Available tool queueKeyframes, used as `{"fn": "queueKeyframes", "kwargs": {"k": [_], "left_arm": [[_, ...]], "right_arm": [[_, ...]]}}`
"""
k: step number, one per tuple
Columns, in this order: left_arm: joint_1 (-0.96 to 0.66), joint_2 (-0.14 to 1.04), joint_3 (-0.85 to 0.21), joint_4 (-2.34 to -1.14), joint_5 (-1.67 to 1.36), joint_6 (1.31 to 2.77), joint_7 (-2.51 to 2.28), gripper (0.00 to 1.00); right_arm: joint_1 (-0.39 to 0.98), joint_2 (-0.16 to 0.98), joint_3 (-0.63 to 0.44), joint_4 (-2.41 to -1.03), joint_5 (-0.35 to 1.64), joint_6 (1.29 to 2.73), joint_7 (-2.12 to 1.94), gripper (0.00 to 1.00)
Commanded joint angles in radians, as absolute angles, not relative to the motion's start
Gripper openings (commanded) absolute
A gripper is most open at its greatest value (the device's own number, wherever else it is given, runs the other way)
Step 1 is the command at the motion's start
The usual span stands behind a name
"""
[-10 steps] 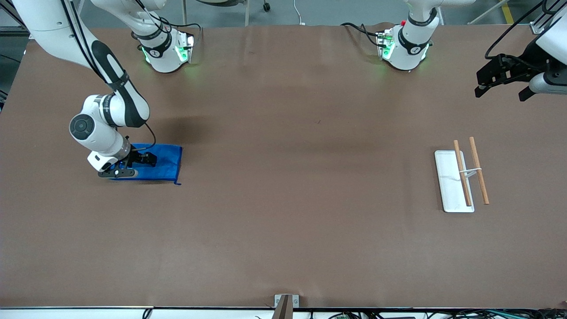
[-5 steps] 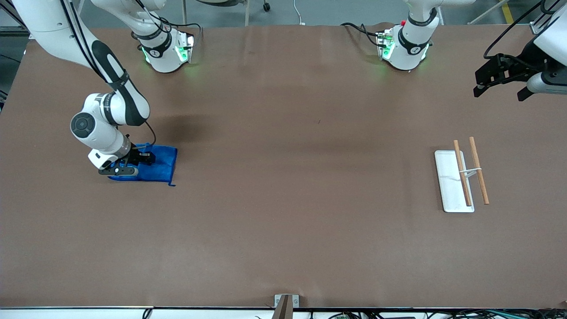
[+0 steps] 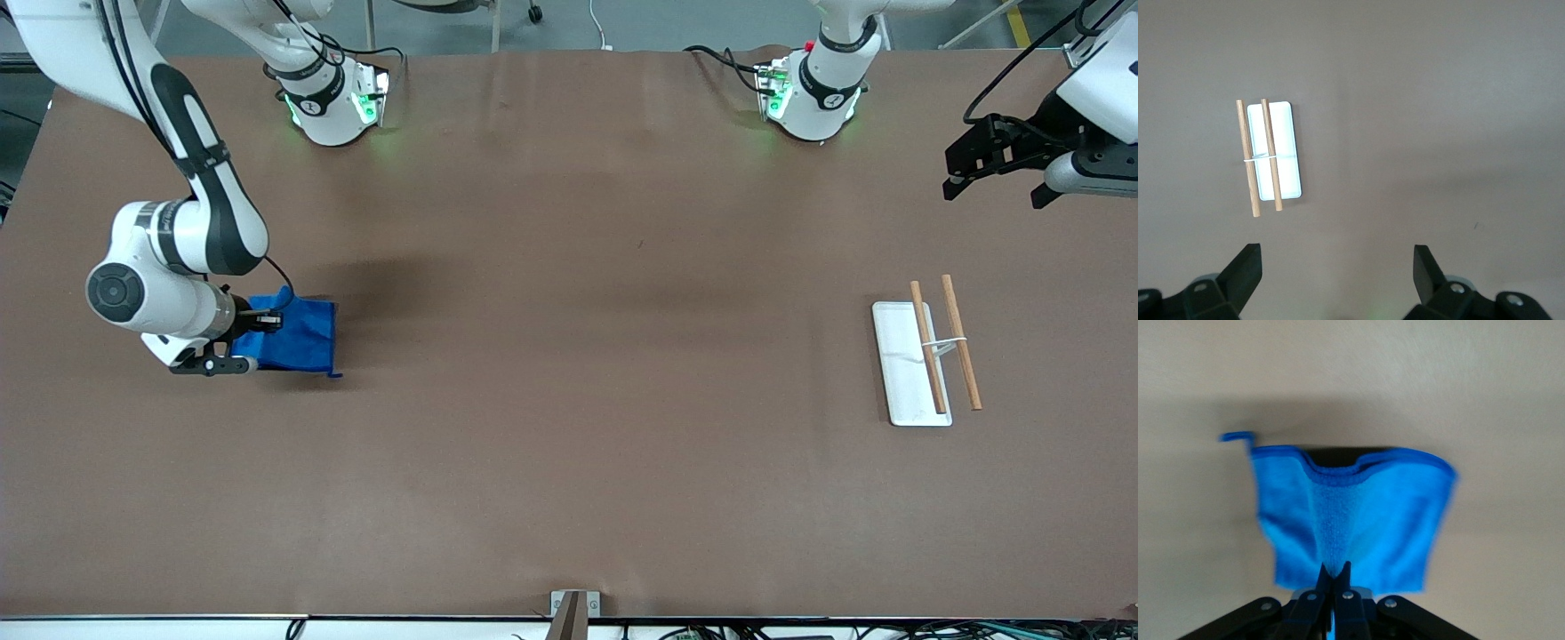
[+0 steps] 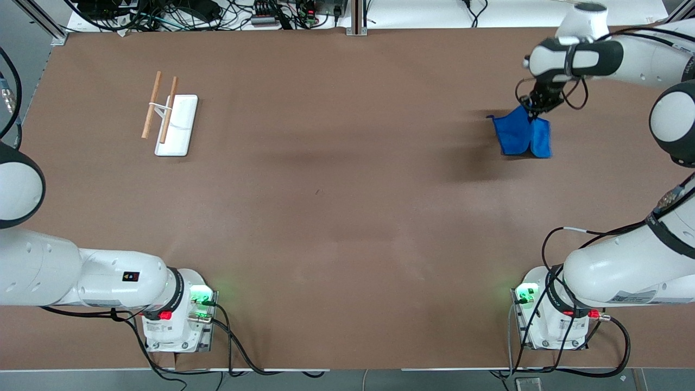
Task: Right arm passes towel to left arm to hang
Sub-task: 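Lift the towel with the right gripper toward the table middle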
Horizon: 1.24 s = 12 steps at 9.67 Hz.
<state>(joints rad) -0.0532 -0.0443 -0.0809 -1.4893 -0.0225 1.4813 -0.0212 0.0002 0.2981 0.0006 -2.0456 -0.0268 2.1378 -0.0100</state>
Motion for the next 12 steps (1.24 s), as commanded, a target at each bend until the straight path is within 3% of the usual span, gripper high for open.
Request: {"fn": "queueKeyframes", "kwargs": {"k": [1, 4, 6, 9, 12], "left_arm": [[-0.046, -0.035, -0.092, -1.517, -0.003, 1.489, -0.021, 1.0], [-0.046, -0.035, -0.092, -1.519, -0.005, 1.49, -0.02, 1.0], [-0.046, -0.035, -0.094, -1.52, -0.006, 1.485, -0.005, 1.0], [-0.048, -0.037, -0.097, -1.529, -0.024, 1.479, 0.0, 1.0], [-0.048, -0.051, -0.101, -1.581, -0.148, 1.477, 0.02, 1.0]], "right_arm": [[0.037, 0.27, 0.0, -1.976, -0.002, 2.042, 0.008, 0.0], [0.073, 0.212, 0.002, -1.846, 0.124, 1.872, 0.009, 0.0], [0.106, 0.157, 0.003, -1.833, 0.262, 1.847, 0.021, 0.0], [0.242, 0.159, 0.002, -1.827, 0.599, 1.978, 0.025, 0.0], [0.44, 0.19, 0.002, -1.813, 0.964, 2.237, 0.002, 0.0]]}}
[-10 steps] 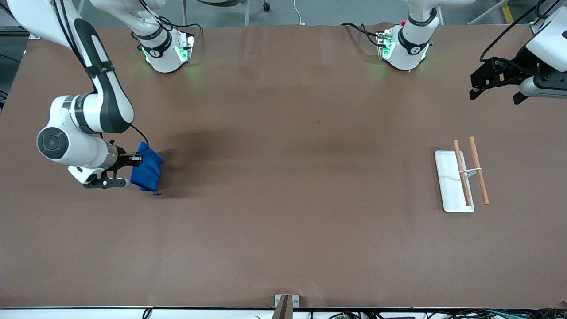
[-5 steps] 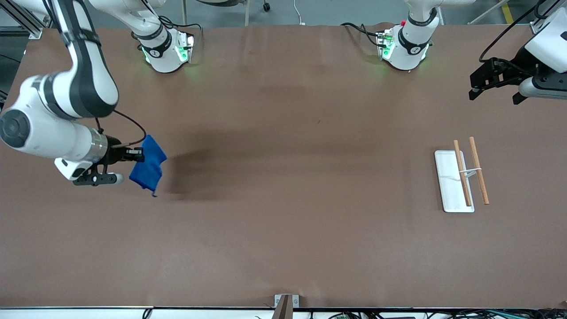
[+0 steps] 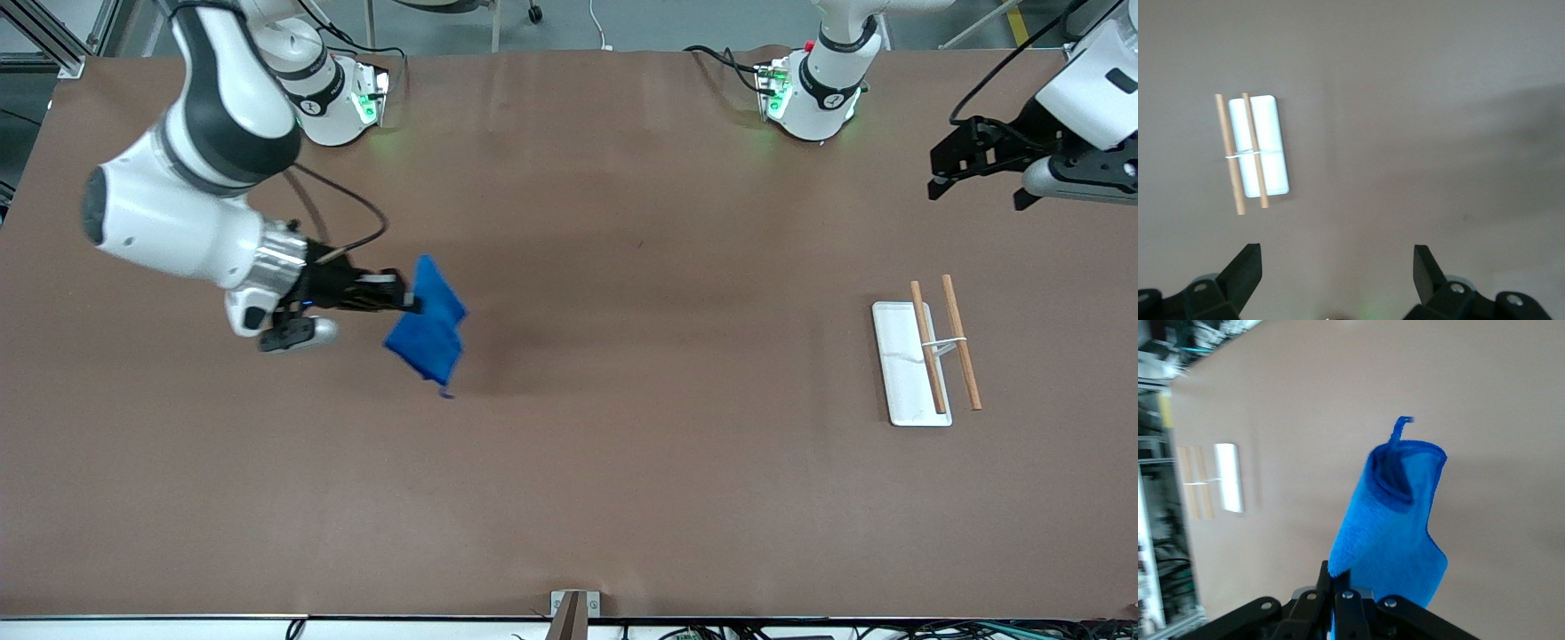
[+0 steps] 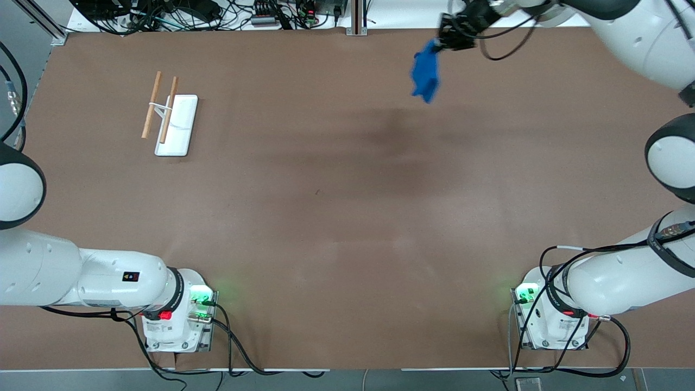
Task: Right arm passes towel to left arm to hang
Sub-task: 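Lift the towel with the right gripper toward the table middle, then hold the towel up while the left gripper reaches and grasps it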
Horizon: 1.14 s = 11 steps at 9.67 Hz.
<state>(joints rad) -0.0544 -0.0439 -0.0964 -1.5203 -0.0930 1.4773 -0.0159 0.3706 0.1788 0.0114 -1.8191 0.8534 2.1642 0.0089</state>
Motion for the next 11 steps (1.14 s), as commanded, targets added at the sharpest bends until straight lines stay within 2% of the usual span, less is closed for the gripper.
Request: {"fn": "queueKeyframes", "kwargs": {"k": [1, 4, 5, 11], "left_arm": [[-0.048, -0.049, -0.1, -1.594, -0.226, 1.474, 0.093, 1.0], [-0.048, -0.045, -0.097, -1.716, -0.49, 1.463, 0.282, 1.0], [-0.048, -0.043, -0.091, -1.792, -0.615, 1.463, 0.329, 1.0], [-0.032, 0.032, -0.087, -2.032, -1.061, 1.545, 0.563, 0.99]], "right_arm": [[0.504, 0.205, 0.002, -1.784, 1.068, 2.285, -0.002, 0.0], [0.639, 0.27, 0.002, -1.675, 1.343, 2.374, -0.005, 0.0], [0.685, 0.293, 0.0, -1.631, 1.395, 2.402, -0.005, 0.0], [0.808, 0.348, 0.0, -1.506, 1.451, 2.507, -0.005, 0.0]]}}
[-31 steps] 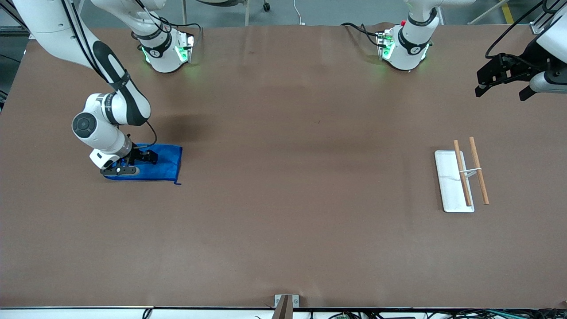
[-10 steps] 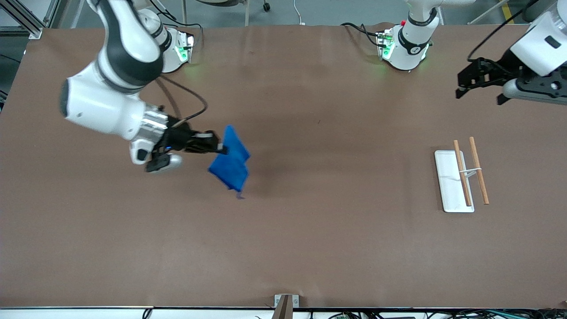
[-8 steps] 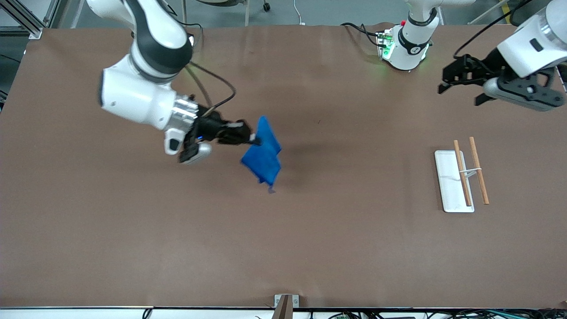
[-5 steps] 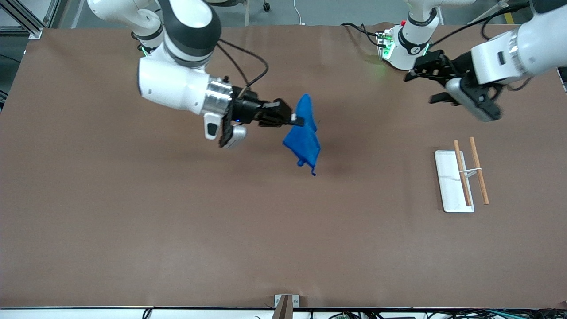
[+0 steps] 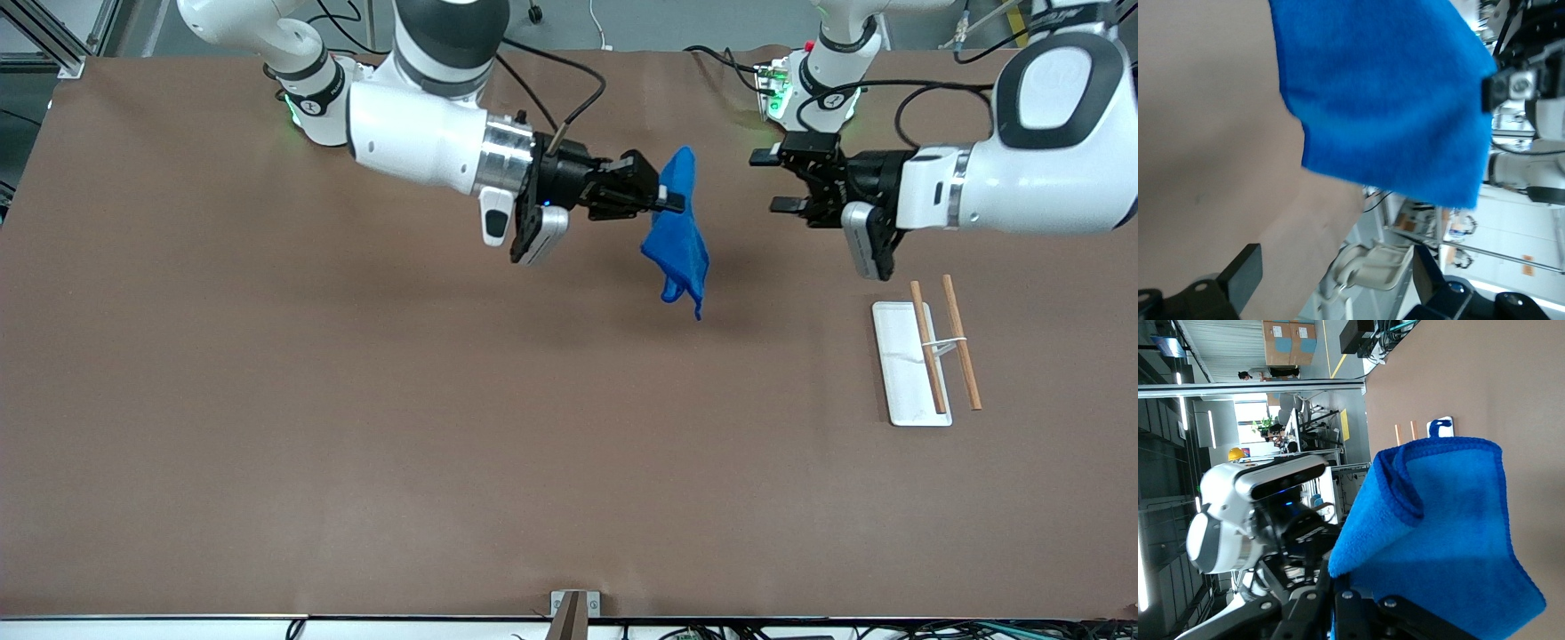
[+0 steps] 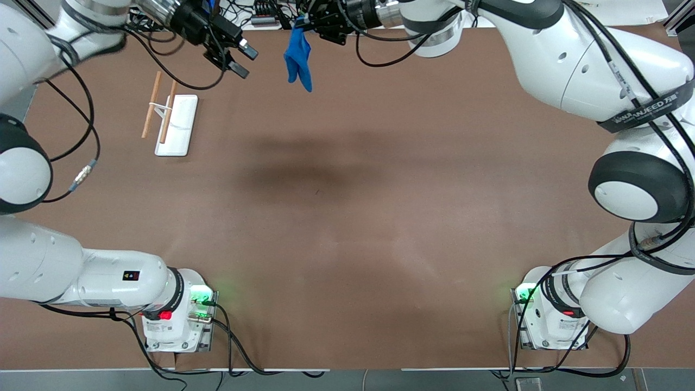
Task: Right arm passes towel to left arm to hang
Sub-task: 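Hold the towel up while the left gripper reaches and grasps it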
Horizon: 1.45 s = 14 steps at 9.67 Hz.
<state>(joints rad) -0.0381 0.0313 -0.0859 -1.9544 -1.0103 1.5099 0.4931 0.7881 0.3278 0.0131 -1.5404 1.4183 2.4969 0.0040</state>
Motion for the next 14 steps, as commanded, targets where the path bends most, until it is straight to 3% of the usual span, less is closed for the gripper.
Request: {"fn": "queueKeyframes", "kwargs": {"k": [1, 3, 6, 14], "left_arm": [[-0.022, 0.04, -0.087, -2.057, -1.118, 1.569, 0.613, 0.99], [-0.02, 0.046, -0.087, -2.112, -1.256, 1.653, 0.716, 0.98], [-0.018, 0.048, -0.087, -2.186, -1.438, 1.66, 0.845, 0.97], [-0.02, 0.095, -0.137, -2.226, -1.677, 1.735, 0.975, 0.97]], "right_arm": [[0.81, 0.347, 0.002, -1.506, 1.451, 2.516, -0.005, 0.0], [0.828, 0.347, 0.002, -1.503, 1.451, 2.549, -0.005, 0.0], [0.83, 0.347, 0.002, -1.502, 1.451, 2.551, -0.005, 0.0], [0.845, 0.347, 0.0, -1.493, 1.451, 2.592, -0.003, 0.0]]}}
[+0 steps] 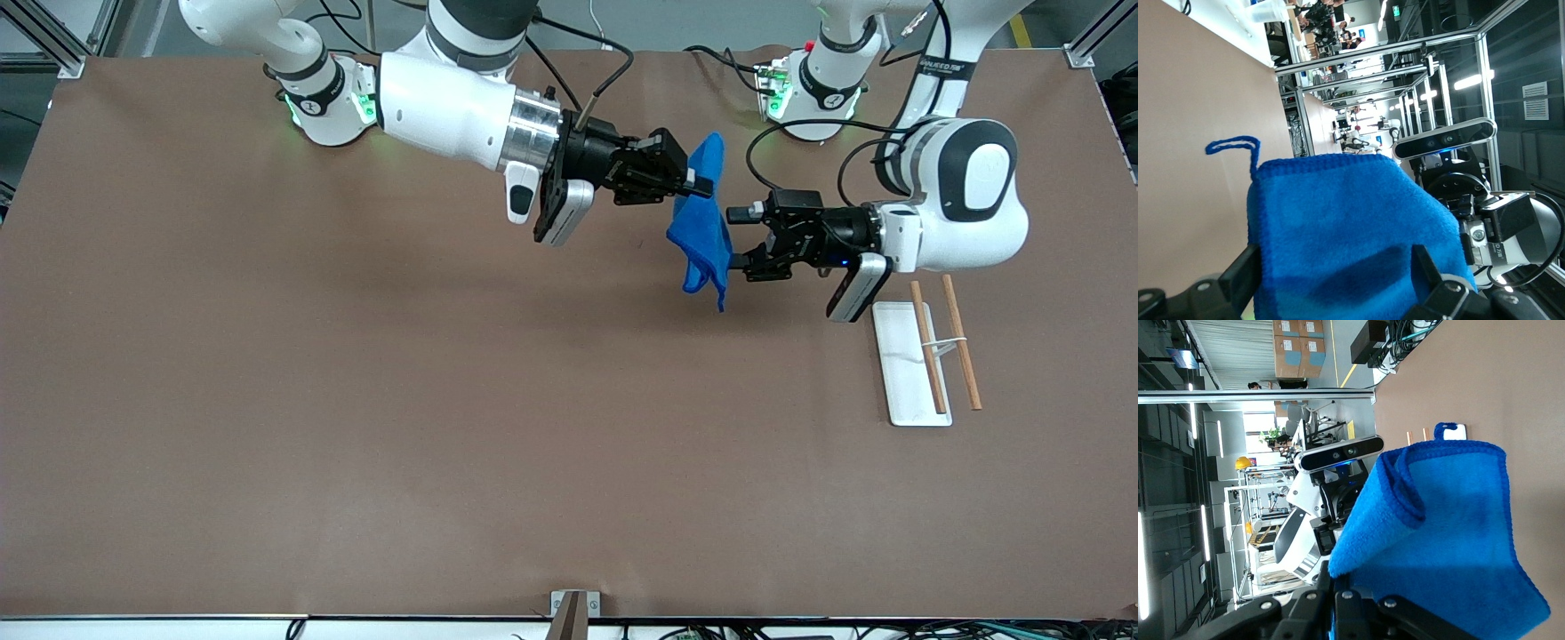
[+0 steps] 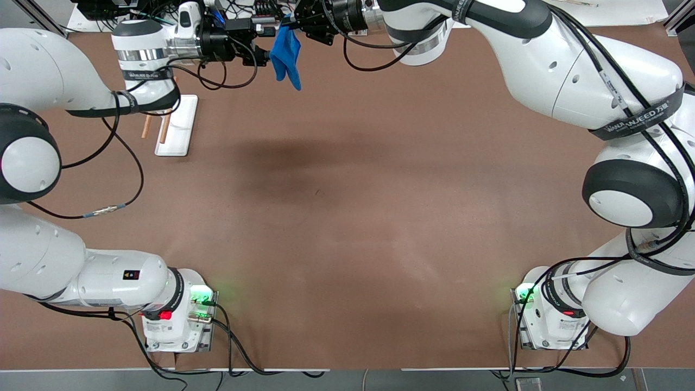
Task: Right arm passes towel to left arm to hang
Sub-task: 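Open the right gripper to release the towel to the left gripper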
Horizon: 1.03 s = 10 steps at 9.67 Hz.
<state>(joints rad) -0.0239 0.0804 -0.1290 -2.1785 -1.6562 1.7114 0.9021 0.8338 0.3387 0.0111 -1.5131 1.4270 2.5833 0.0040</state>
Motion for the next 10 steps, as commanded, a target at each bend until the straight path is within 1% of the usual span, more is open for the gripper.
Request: {"fn": "queueKeyframes", "kwargs": {"k": [1, 4, 7, 8, 9, 10], "left_arm": [[-0.02, 0.095, -0.14, -2.243, -1.686, 1.735, 0.997, 0.97], [-0.018, 0.092, -0.149, -2.247, -1.808, 1.733, 1.017, 0.95], [-0.018, 0.084, -0.15, -2.273, -1.877, 1.732, 1.097, 0.82], [-0.02, 0.086, -0.15, -2.273, -1.887, 1.732, 1.103, 0.82], [-0.02, 0.084, -0.15, -2.273, -1.887, 1.732, 1.103, 0.69], [-0.018, 0.08, -0.15, -2.275, -1.887, 1.732, 1.103, 0.36]], "right_arm": [[0.845, 0.347, 0.002, -1.49, 1.451, 2.592, -0.003, 0.0], [0.845, 0.347, 0.0, -1.489, 1.451, 2.592, -0.003, 0.0], [0.845, 0.347, 0.002, -1.488, 1.451, 2.592, -0.003, 0.0], [0.845, 0.347, 0.002, -1.488, 1.451, 2.592, -0.003, 0.0], [0.847, 0.347, 0.0, -1.488, 1.451, 2.592, -0.003, 0.0], [0.845, 0.347, 0.002, -1.488, 1.451, 2.592, -0.003, 0.0]]}}
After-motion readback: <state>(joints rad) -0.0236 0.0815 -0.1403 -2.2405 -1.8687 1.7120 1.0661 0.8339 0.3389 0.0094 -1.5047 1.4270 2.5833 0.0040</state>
